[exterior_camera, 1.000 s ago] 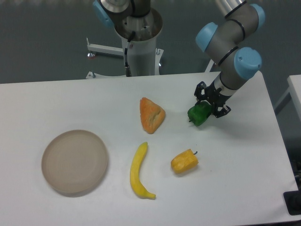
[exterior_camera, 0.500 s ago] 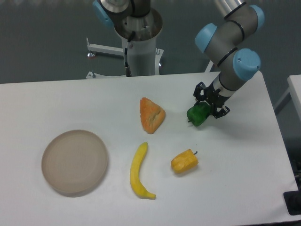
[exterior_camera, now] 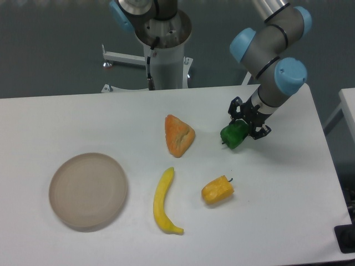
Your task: Place the green pepper on the table
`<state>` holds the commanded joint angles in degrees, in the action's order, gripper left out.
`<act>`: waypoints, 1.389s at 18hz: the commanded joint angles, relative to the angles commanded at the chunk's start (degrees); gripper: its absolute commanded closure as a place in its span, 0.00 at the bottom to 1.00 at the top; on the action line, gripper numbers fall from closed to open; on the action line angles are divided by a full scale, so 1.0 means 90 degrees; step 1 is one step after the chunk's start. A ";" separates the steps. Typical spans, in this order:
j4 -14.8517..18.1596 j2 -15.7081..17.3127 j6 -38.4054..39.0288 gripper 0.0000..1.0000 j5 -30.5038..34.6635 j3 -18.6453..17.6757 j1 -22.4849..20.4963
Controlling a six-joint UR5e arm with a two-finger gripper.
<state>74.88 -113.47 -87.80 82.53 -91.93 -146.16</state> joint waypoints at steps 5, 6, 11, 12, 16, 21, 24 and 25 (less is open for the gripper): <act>0.0000 0.0049 0.0000 0.00 0.0020 0.0224 -0.0010; -0.0010 0.0058 0.0000 0.00 0.0039 0.0292 0.0000; -0.0136 0.0039 -0.0010 0.00 0.0020 0.0800 0.0029; -0.0224 0.0020 0.0000 0.00 0.0020 0.0898 0.0039; -0.0721 -0.0117 -0.0068 0.00 0.0321 0.1220 0.0136; -0.1084 -0.0332 -0.0069 0.00 0.0986 0.1523 0.0410; -0.1084 -0.0390 -0.0059 0.00 0.1016 0.1650 0.0410; -0.1074 -0.0410 -0.0059 0.00 0.1016 0.1689 0.0410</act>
<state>65.21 -117.16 -88.33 91.67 -76.73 -142.47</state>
